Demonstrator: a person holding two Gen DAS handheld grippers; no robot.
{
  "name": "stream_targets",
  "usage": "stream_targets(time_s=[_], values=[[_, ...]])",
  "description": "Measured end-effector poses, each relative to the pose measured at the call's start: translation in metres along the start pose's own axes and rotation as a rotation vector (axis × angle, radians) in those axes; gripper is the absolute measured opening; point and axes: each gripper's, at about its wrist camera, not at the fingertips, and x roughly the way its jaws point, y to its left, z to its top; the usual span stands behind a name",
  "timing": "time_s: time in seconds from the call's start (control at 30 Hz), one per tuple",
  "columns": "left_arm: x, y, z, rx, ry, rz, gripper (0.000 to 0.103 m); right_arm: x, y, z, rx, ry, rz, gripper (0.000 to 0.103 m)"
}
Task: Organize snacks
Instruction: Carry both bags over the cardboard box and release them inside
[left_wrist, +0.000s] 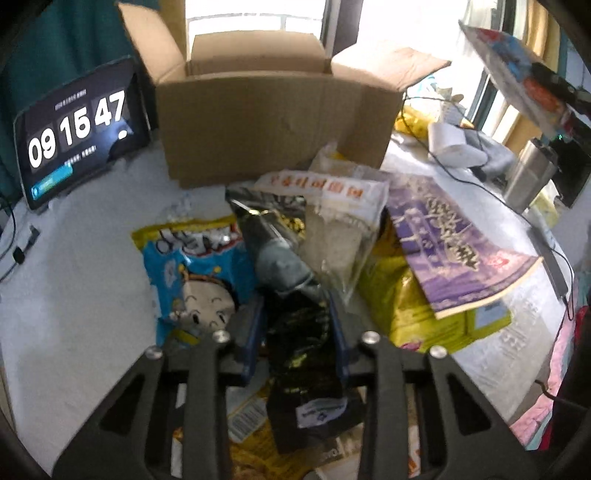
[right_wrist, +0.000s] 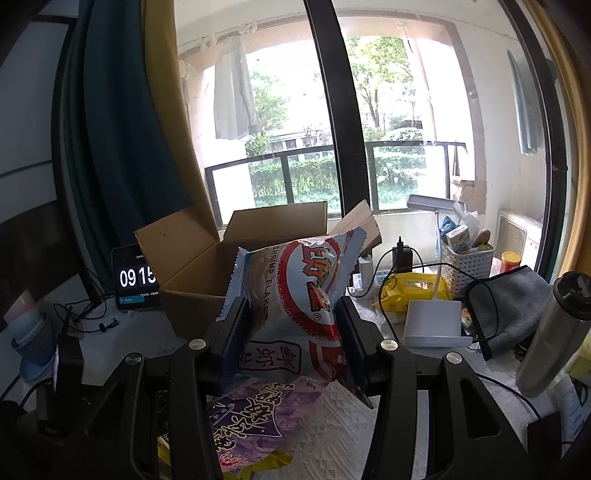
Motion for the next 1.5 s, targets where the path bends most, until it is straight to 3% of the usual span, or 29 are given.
stream_targets(time_s=[0.27, 0.6, 1.03, 1.37, 1.5], values=[[-0.046, 0.012, 0.031, -0.001, -0.145, -0.012, 0.032, 0.003, 0.014, 0.018, -0.041, -0.035, 0.005, 0.051], [-0.069, 0.043, 0.092, 0.058, -0.308, 0.039, 0.032, 0.031, 0.034, 0.052, -0.062, -0.059, 0.019, 0.051], [-0.051, 0.074, 0.177, 0.086, -0.45, 0.031, 0.033, 0.092, 0.04, 0.086, -0.07, -0.079, -0.028, 0.052], [0.012, 0.084, 0.231, 0.079, -0.397, 0.084, 0.034, 0.18, 0.032, 0.09, -0.073, -0.02, -0.055, 0.052], [0.017, 0.095, 0.244, 0.019, -0.397, 0.055, 0.053, 0.209, 0.031, 0.092, -0.067, 0.003, -0.063, 0.052]])
